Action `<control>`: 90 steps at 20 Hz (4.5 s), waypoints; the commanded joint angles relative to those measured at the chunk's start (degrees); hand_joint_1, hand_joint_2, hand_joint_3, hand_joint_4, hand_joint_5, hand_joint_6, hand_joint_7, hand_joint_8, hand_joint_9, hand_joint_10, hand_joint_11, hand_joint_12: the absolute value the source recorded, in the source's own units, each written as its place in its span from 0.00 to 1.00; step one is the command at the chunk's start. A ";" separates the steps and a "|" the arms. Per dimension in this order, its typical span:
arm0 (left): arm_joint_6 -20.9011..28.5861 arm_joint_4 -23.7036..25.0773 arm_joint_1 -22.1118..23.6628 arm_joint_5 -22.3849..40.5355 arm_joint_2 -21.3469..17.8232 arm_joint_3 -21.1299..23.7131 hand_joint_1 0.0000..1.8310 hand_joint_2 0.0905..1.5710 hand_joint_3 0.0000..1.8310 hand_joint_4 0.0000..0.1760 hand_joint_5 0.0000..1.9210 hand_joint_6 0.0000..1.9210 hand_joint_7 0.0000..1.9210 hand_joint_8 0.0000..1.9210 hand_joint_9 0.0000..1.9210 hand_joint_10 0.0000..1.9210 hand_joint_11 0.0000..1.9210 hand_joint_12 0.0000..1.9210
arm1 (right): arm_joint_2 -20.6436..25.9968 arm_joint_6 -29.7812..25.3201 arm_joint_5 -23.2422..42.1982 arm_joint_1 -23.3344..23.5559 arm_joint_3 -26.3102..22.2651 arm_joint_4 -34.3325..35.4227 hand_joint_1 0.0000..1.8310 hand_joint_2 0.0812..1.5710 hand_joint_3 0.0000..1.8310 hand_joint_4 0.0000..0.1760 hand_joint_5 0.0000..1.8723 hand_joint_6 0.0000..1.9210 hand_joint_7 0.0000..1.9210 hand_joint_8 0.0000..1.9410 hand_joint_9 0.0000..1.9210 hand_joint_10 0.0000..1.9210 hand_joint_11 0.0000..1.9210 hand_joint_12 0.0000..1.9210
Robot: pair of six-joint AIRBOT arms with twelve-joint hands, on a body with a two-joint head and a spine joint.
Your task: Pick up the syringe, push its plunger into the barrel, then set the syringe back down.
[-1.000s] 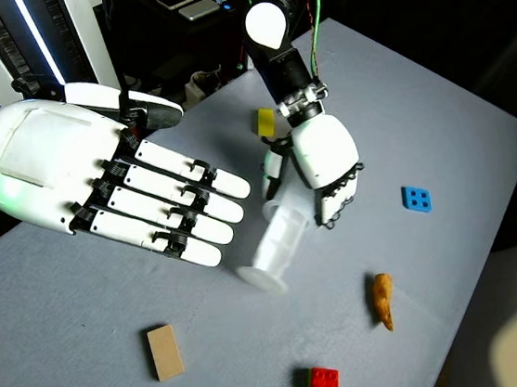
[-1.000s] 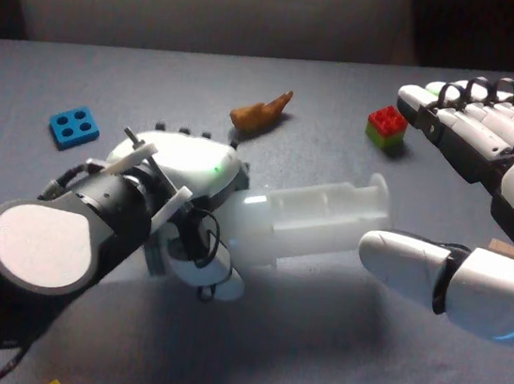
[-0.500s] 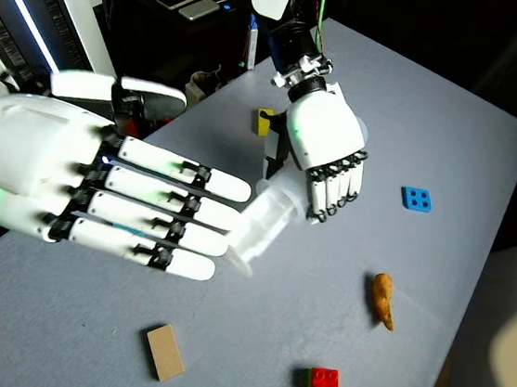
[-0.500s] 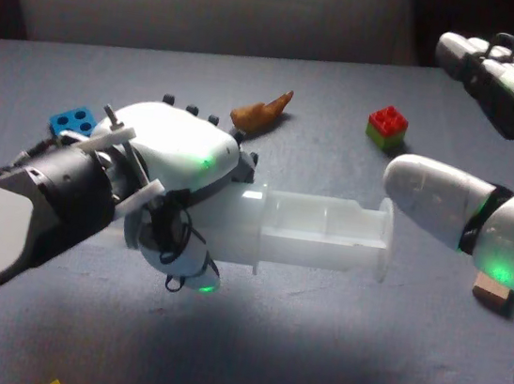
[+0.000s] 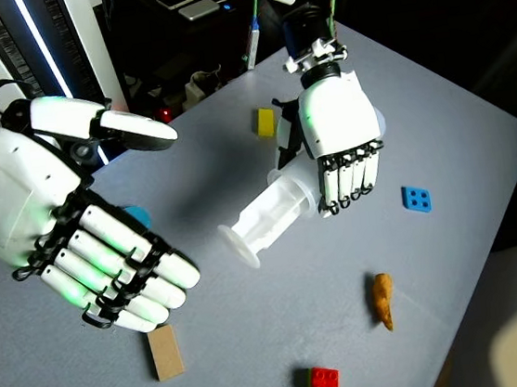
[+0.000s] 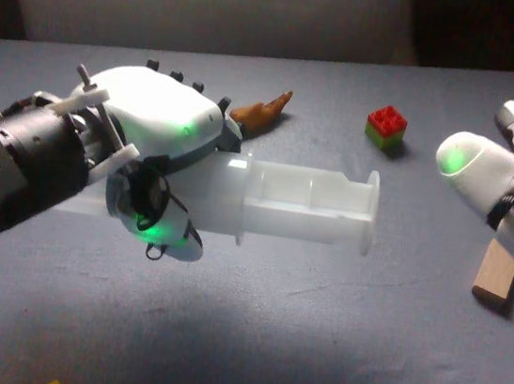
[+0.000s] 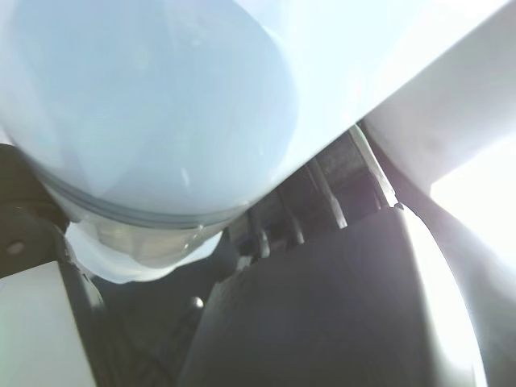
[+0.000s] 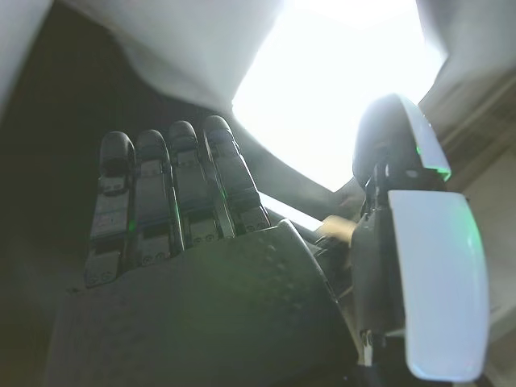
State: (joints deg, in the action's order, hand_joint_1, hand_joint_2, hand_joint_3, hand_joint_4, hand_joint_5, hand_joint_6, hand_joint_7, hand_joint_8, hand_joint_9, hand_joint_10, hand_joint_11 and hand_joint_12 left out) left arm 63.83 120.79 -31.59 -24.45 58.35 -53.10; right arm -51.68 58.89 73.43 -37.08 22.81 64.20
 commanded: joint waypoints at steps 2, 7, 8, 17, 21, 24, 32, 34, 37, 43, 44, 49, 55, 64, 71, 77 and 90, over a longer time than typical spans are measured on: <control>-0.14 2.86 1.27 -3.24 -0.90 -0.52 0.82 0.68 0.00 0.00 0.53 0.40 0.47 0.55 0.51 0.52 0.43 0.79 | -0.33 -2.98 6.51 0.26 -0.13 -2.72 0.02 0.70 0.00 0.00 0.04 0.00 0.03 0.00 0.03 0.00 0.00 0.19; -0.13 3.12 2.23 -1.94 -2.56 -0.77 0.82 0.67 0.00 0.00 0.52 0.42 0.48 0.54 0.54 0.48 0.44 0.78 | -2.96 -17.87 6.33 0.46 1.15 -2.30 0.04 0.69 0.00 0.00 0.05 0.00 0.04 0.00 0.04 0.00 0.00 0.20; -0.13 3.12 2.41 -1.64 -2.97 -0.87 0.82 0.68 0.00 0.00 0.50 0.44 0.47 0.56 0.53 0.49 0.44 0.79 | -3.85 -20.80 6.10 0.20 1.61 -2.29 0.05 0.69 0.00 0.00 0.05 0.00 0.04 0.00 0.04 0.00 0.00 0.20; -0.13 3.12 4.00 0.27 -4.02 -0.84 0.82 0.68 0.00 0.00 0.50 0.45 0.48 0.54 0.52 0.51 0.44 0.80 | -12.04 -22.20 1.22 2.96 6.54 4.61 0.05 0.69 0.00 0.00 0.04 0.00 0.03 0.00 0.04 0.00 0.00 0.17; -0.13 3.12 4.85 0.37 -4.02 -0.86 0.82 0.68 0.00 0.00 0.50 0.43 0.47 0.56 0.52 0.52 0.42 0.81 | -15.70 -21.71 0.35 4.74 8.88 4.67 0.02 0.70 0.00 0.00 0.03 0.00 0.02 0.00 0.03 0.00 0.00 0.13; -0.13 3.12 5.18 0.74 -4.02 -0.87 0.82 0.68 0.00 0.00 0.47 0.46 0.48 0.55 0.53 0.51 0.41 0.81 | -18.72 -20.85 -0.03 6.01 11.12 4.66 0.04 0.69 0.00 0.00 0.03 0.00 0.03 0.00 0.03 0.00 0.00 0.18; -0.13 3.11 5.42 1.04 -4.01 -1.05 0.82 0.69 0.00 0.00 0.50 0.42 0.46 0.60 0.50 0.55 0.39 0.82 | -23.84 -19.93 -1.02 8.15 13.89 0.81 0.04 0.68 0.00 0.00 0.03 0.00 0.03 0.00 0.03 0.00 0.00 0.13; -0.13 3.11 5.55 1.08 -4.01 -1.12 0.82 0.68 0.00 0.00 0.51 0.42 0.47 0.56 0.52 0.52 0.41 0.81 | -24.44 -19.92 -1.45 8.69 13.90 -0.07 0.05 0.68 0.00 0.00 0.04 0.00 0.03 0.00 0.04 0.00 0.00 0.17; -0.13 3.11 5.78 1.09 -4.00 -1.12 0.82 0.69 0.00 0.00 0.48 0.45 0.46 0.56 0.51 0.54 0.41 0.82 | -24.95 -19.77 -2.40 8.99 13.89 -0.97 0.05 0.68 0.00 0.00 0.03 0.00 0.02 0.00 0.02 0.00 0.00 0.14; -0.13 3.11 6.30 1.26 -4.01 -1.13 0.82 0.68 0.00 0.00 0.50 0.45 0.48 0.54 0.53 0.50 0.42 0.80 | -26.38 -19.24 -3.41 9.73 13.86 -1.83 0.04 0.68 0.00 0.00 0.03 0.00 0.02 0.00 0.02 0.00 0.00 0.13; -0.13 3.11 6.33 1.30 -4.01 -1.13 0.82 0.68 0.00 0.00 0.51 0.43 0.48 0.54 0.53 0.49 0.44 0.79 | -26.66 -19.07 -3.53 9.84 13.86 -1.83 0.04 0.68 0.00 0.00 0.03 0.00 0.02 0.00 0.02 0.00 0.00 0.15; -1.35 3.12 6.39 2.12 -4.01 -0.91 0.82 0.68 0.00 0.00 0.49 0.45 0.48 0.54 0.54 0.49 0.44 0.79 | -27.88 -17.95 -4.05 10.27 13.85 -1.98 0.03 0.69 0.00 0.00 0.03 0.00 0.02 0.00 0.02 0.00 0.00 0.14; -1.79 3.12 5.56 2.73 -4.06 -0.51 0.82 0.68 0.00 0.00 0.49 0.46 0.49 0.53 0.53 0.50 0.42 0.79 | -29.47 -16.76 -4.64 10.65 13.83 -3.25 0.04 0.68 0.00 0.00 0.03 0.00 0.02 0.00 0.03 0.00 0.00 0.14; -1.87 3.12 5.48 3.13 -4.22 -0.38 0.82 0.68 0.00 0.00 0.49 0.46 0.48 0.55 0.53 0.49 0.44 0.79 | -31.98 -16.03 -6.21 11.21 13.82 -4.56 0.03 0.69 0.00 0.00 0.02 0.00 0.01 0.00 0.02 0.00 0.00 0.12; -2.03 3.12 5.55 3.14 -4.27 -0.26 0.82 0.69 0.00 0.00 0.47 0.48 0.48 0.54 0.51 0.55 0.40 0.83 | -33.62 -15.70 -9.79 12.08 13.80 -4.68 0.04 0.69 0.00 0.00 0.03 0.00 0.02 0.00 0.03 0.00 0.00 0.16; -9.38 3.12 6.76 12.00 -3.52 -1.47 0.81 0.70 0.00 0.00 0.46 0.50 0.47 0.57 0.49 0.56 0.39 0.84 | -34.85 -15.86 -11.88 12.54 13.86 -4.70 0.04 0.68 0.00 0.00 0.03 0.00 0.02 0.00 0.02 0.00 0.00 0.13; -10.75 3.11 7.24 12.54 -3.56 -1.30 0.82 0.69 0.00 0.00 0.48 0.48 0.48 0.53 0.51 0.55 0.39 0.82 | -22.42 -16.05 -11.45 11.10 8.04 -8.80 0.05 0.67 0.00 0.00 0.04 0.00 0.03 0.00 0.04 0.00 0.00 0.16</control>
State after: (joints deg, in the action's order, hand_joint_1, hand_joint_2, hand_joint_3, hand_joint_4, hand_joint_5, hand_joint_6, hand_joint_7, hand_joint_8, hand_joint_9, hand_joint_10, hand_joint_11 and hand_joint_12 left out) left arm 53.63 122.15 -25.21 -9.74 54.33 -54.78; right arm -73.71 43.40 60.58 -26.98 31.38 63.70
